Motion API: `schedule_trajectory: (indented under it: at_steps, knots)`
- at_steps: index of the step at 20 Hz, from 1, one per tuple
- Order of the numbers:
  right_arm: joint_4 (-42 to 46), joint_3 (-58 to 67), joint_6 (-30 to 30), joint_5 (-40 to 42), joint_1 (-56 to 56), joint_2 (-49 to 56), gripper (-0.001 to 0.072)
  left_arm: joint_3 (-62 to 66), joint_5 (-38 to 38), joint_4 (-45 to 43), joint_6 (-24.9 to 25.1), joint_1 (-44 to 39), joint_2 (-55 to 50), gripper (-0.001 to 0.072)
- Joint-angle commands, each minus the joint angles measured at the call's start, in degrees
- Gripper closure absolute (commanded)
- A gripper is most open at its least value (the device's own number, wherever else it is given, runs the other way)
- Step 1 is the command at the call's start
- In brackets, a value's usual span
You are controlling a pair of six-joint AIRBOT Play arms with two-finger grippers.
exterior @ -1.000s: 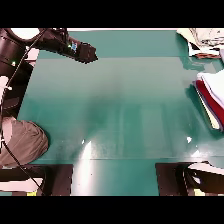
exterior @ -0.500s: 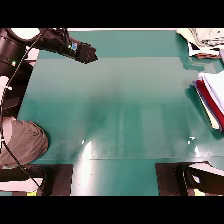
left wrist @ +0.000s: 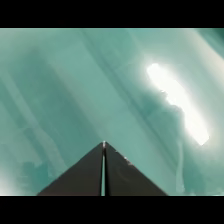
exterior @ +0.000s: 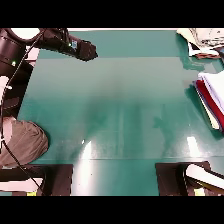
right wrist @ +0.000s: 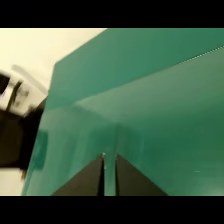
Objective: Fold the shirts.
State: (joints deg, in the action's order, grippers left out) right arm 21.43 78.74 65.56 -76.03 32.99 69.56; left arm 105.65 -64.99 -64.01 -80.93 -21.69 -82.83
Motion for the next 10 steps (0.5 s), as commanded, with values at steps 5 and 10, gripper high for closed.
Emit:
schedule_trajectory:
  at_steps: [5,10]
  knots:
    - [6.3,0.0,-0.3,4.7,-18.8,0.0,0.0694,0.1,5.6,0.0,0.0,0.0,0.0,0.0677]
    - [6.2,0.0,-0.2,4.3,-19.6,0.0,0.0694,0.1,9.3,0.0,0.0,0.0,0.0,0.0677]
